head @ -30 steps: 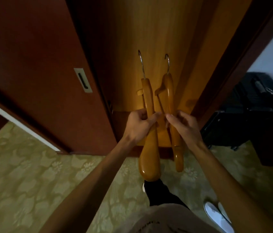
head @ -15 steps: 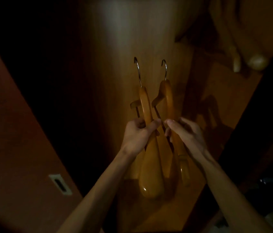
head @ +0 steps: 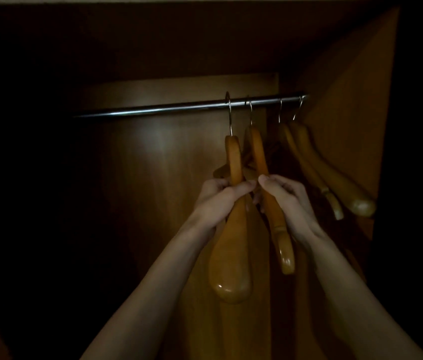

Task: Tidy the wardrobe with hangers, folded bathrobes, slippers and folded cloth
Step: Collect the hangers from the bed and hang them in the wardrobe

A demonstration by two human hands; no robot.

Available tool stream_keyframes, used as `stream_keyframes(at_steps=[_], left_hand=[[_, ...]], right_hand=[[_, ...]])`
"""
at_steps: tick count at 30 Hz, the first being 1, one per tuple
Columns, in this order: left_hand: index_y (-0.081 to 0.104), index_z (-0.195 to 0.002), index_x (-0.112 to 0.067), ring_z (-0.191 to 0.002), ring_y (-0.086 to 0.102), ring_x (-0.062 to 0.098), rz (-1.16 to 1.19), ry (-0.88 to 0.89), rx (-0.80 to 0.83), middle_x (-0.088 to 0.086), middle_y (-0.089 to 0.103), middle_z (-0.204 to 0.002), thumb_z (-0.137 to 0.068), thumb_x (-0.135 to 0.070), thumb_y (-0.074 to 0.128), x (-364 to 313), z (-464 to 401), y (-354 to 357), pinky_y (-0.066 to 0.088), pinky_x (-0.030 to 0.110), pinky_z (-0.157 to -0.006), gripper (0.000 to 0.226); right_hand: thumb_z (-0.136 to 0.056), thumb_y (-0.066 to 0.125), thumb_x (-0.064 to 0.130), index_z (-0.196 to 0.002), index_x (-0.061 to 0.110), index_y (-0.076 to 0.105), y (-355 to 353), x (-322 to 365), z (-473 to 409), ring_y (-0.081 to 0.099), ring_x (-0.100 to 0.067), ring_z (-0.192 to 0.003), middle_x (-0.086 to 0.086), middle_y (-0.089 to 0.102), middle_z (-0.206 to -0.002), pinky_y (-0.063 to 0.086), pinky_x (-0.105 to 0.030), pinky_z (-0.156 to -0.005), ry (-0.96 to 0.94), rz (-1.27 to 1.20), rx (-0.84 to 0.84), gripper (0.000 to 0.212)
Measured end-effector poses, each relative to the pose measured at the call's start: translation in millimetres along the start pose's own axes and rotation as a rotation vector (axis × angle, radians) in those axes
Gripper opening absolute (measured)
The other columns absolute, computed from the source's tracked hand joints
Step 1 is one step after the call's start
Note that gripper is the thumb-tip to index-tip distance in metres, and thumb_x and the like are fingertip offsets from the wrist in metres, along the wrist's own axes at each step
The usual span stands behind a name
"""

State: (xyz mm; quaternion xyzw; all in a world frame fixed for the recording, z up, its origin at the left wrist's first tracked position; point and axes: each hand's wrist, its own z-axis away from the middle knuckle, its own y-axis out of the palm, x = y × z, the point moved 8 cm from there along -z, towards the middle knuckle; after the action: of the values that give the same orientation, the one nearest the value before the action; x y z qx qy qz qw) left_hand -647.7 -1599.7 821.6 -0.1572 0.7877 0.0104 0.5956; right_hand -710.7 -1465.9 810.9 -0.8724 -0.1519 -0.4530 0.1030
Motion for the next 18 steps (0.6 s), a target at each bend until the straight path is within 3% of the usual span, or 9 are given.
stream_keyframes(at_steps=[5,9,14,18], left_hand=[[0.079,-0.088,-0.008,-0.077,0.076,0.021,-0.054,0.023,0.011,0.009,0.078,-0.084,-0.087,-0.037,0.076,-26,-33,-3,0.061,0.031,-0.072,0.029],[0.077,-0.086,-0.007,-0.070,0.074,0.015,-0.112,0.030,0.009,0.004,0.077,-0.077,-0.087,-0.039,0.076,-34,-60,-3,0.059,0.026,-0.067,0.032],[0.077,-0.091,-0.002,-0.076,0.074,0.021,-0.124,0.021,-0.001,0.010,0.078,-0.085,-0.085,-0.039,0.076,-32,-91,-1,0.060,0.036,-0.080,0.038],[0.076,-0.090,-0.012,-0.068,0.073,0.012,-0.134,-0.006,0.020,0.001,0.076,-0.077,-0.089,-0.038,0.072,-27,-105,2,0.056,0.021,-0.056,0.027]], right_hand=[[-0.097,0.057,0.039,-0.097,0.004,0.072,-10,13,-38,0.067,-0.007,-0.067,-0.004,0.072,-0.079,0.050,-0.016,-0.061,0.030,0.006,-0.043,0.037],[-0.097,0.057,0.041,-0.091,0.013,0.073,-11,17,-62,0.067,-0.009,-0.068,-0.004,0.071,-0.077,0.049,-0.022,-0.066,0.042,0.025,-0.037,0.033],[-0.095,0.055,0.048,-0.089,0.012,0.073,-17,9,-82,0.067,-0.013,-0.072,-0.006,0.073,-0.081,0.048,-0.027,-0.068,0.089,0.047,-0.036,0.040],[-0.094,0.055,0.051,-0.092,0.010,0.074,-19,0,-89,0.069,-0.018,-0.082,-0.008,0.075,-0.088,0.048,-0.031,-0.076,0.111,0.038,-0.037,0.045]])
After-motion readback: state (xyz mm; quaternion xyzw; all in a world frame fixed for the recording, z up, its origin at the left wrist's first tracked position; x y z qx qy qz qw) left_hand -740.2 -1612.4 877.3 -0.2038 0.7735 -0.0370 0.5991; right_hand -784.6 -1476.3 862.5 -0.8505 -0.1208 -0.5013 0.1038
